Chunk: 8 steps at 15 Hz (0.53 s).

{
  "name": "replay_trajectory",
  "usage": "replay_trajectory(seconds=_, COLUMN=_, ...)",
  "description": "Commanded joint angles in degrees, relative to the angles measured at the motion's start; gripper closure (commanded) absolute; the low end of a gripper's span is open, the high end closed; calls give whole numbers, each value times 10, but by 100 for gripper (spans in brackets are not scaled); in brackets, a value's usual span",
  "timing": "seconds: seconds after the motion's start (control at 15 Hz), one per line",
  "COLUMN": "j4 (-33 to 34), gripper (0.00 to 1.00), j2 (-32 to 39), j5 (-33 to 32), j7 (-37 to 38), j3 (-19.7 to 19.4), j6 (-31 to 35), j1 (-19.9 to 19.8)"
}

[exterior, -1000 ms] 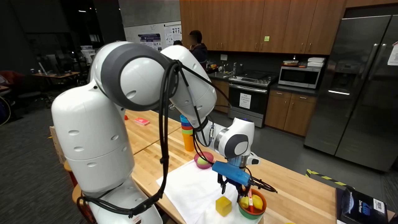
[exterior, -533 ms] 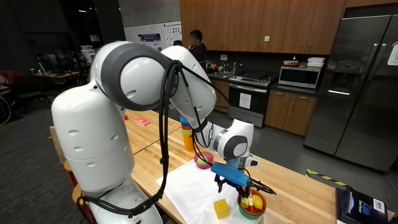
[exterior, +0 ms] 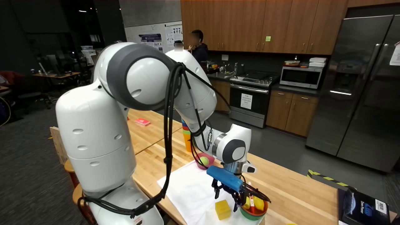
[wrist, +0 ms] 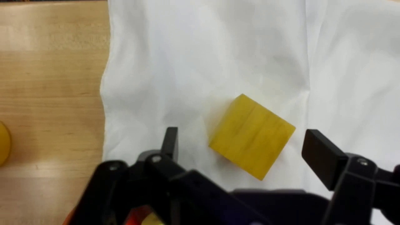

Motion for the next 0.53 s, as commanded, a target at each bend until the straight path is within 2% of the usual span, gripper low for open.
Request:
replay_trajectory(seconds=0.0, j4=-8, gripper=0, j2=3, j5=-15, j7=86, j3=-2, j6=19, j1=3)
replay_trajectory(seconds=0.2, j4=-30, gripper=0, j2=-3, j5=-36, j7=155, j3=-5, j6=61, j1=2)
replay_trajectory(seconds=0.47, j4=-64, gripper=0, j2=-1, j5=-99, j7=259, j3=-5, j6=117, j1=5)
